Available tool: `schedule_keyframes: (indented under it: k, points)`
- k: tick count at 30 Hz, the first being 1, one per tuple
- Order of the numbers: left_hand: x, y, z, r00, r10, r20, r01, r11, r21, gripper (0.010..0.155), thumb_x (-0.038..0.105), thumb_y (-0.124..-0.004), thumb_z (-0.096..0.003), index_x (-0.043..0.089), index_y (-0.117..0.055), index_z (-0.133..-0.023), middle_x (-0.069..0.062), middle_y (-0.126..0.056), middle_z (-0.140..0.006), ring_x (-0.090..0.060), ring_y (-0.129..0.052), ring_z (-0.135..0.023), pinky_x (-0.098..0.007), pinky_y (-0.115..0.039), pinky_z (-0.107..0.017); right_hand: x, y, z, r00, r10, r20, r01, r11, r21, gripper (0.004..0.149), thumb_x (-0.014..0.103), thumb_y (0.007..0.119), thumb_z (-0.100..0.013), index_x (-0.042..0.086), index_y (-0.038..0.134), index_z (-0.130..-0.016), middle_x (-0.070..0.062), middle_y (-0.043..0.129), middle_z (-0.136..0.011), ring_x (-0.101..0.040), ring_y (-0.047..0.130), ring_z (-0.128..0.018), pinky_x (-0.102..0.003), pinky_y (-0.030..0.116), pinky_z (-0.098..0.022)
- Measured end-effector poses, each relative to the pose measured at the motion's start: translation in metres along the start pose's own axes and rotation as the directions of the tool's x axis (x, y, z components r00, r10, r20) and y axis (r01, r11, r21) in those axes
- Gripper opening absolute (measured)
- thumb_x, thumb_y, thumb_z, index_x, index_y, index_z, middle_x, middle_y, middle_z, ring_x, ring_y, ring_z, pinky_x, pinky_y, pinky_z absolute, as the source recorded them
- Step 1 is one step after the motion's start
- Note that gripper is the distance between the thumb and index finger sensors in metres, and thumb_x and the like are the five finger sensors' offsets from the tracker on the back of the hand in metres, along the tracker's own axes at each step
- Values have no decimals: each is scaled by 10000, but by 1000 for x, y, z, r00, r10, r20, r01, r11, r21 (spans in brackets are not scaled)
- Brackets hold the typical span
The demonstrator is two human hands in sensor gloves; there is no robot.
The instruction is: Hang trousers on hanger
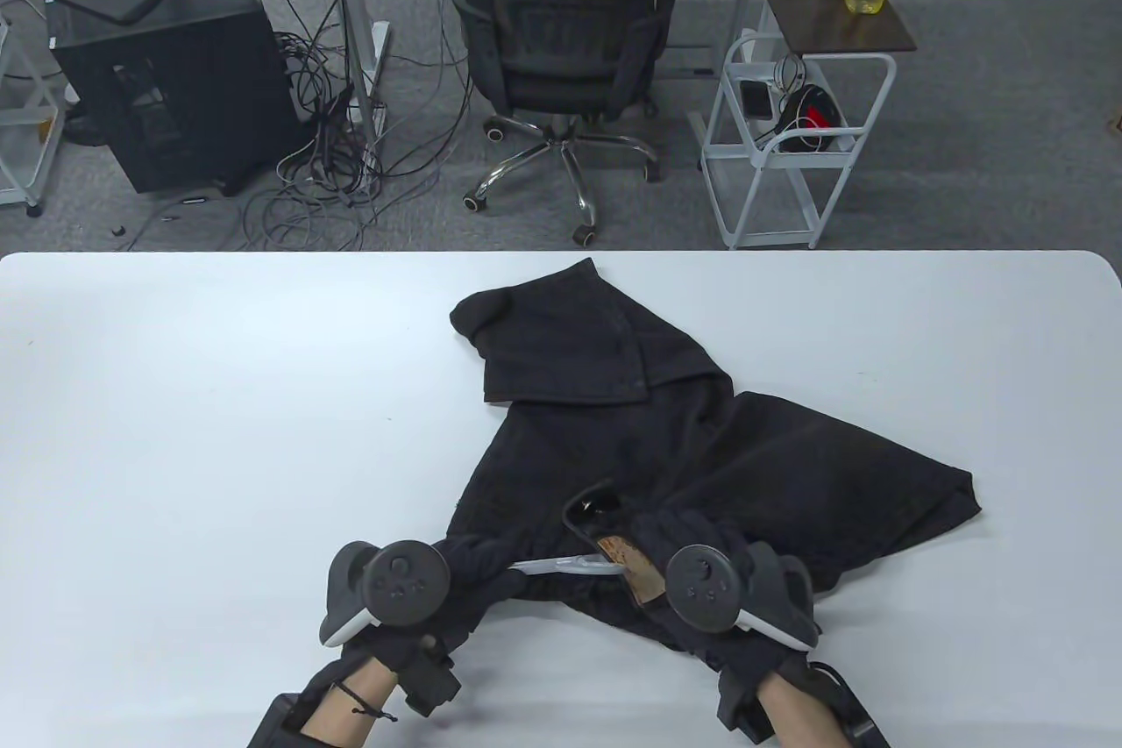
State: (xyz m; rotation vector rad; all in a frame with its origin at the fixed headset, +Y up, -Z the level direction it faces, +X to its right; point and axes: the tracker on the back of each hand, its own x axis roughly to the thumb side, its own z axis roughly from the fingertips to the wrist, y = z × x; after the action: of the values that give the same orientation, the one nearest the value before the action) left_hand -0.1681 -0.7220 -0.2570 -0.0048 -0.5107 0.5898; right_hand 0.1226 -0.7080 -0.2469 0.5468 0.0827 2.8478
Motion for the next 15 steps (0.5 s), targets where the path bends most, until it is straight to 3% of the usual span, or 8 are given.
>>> schedule_keyframes:
  k: [2,5,15]
  points:
    - [-2,1,0,1000,7,16,-6,1000,-14,510,521,-712,-488,180,-862,-835,36,-966,-619,-202,-973,-404,-434,-842,-327,-2,-5,3,984,-166,72,167,986,-15,622,420,772,-432,274,588,-1008,-29,675,-1086,-306,653,-1024,-584,428,-753]
    - [-3,1,0,998,57,18,-57,998,-15,510,515,-711,-491,178,-853,-846,28,-958,-638,-223,-968,-439,-458,-832,-361,-3,-16,9,950,-277,144,284,958,-37,609,442,752,-431,241,639,-995,-55,695,-1074,-328,660,-1014,-600,435,-742]
    - [6,-1,1,999,22,50,-22,1000,5,506,520,-707,-491,198,-840,-858,36,-949,-661,-228,-961,-482,-469,-823,-404,21,-27,21,881,-321,347,368,927,-75,648,479,683,-405,201,659,-990,-90,693,-1069,-361,668,-996,-617,468,-712]
